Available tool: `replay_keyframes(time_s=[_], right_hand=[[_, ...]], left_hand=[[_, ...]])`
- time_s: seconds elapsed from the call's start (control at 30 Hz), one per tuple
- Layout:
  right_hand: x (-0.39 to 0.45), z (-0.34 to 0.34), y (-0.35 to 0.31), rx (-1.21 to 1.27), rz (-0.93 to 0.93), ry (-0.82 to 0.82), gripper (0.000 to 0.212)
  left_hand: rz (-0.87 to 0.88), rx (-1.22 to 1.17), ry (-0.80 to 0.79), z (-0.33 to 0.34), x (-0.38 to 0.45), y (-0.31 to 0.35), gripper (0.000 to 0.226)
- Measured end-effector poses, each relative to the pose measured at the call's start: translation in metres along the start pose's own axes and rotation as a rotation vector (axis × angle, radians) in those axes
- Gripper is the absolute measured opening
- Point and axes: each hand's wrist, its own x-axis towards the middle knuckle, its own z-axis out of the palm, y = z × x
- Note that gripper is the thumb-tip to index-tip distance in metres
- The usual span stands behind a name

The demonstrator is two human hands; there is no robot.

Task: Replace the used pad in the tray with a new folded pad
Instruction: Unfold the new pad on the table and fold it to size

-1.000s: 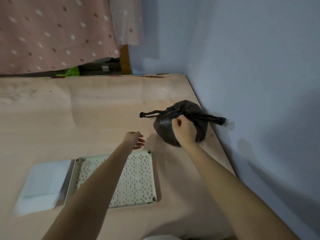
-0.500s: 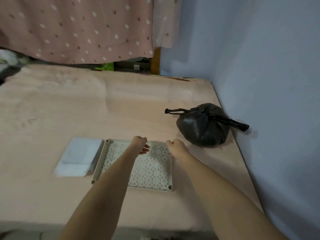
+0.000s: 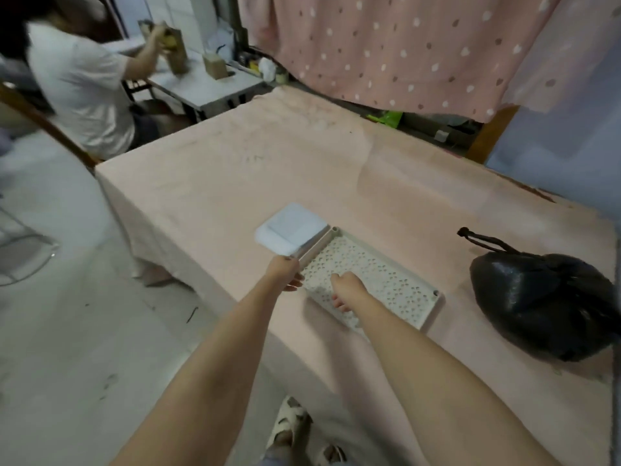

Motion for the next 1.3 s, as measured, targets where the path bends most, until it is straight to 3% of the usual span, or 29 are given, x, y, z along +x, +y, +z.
replay_keyframes(time_s=[0.27,0.73,0.9,1.03,1.2,1.3], right_hand=[[0.002,0.055,-0.033,0.093,-0.001,-0.076,0.025],[0.042,0.130,-0.124,0.394,0.151,0.068,0.040],[0.050,0.124,-0.134,0.290,0.139,0.143,0.042],[0.064,0.107,-0.137,0.187,0.205,0.239,0.043],[0.103,0.090,-0.144,-0.133,0.211,0.419,0.039],[0.123,0.086,-0.147,-0.151,0.278,0.450,0.044]], left_hand=[[-0.036,-0.111,0.075,-0.061,-0.001,-0.024,0.013],[-0.020,-0.071,-0.010,-0.166,0.091,-0.030,0.013],[-0.023,0.038,-0.072,-0.164,0.128,-0.016,0.013],[0.091,0.201,-0.044,-0.145,0.154,0.002,0.011],[0.131,0.358,-0.046,-0.131,0.188,0.026,0.016],[0.135,0.468,-0.073,-0.119,0.206,0.040,0.015]])
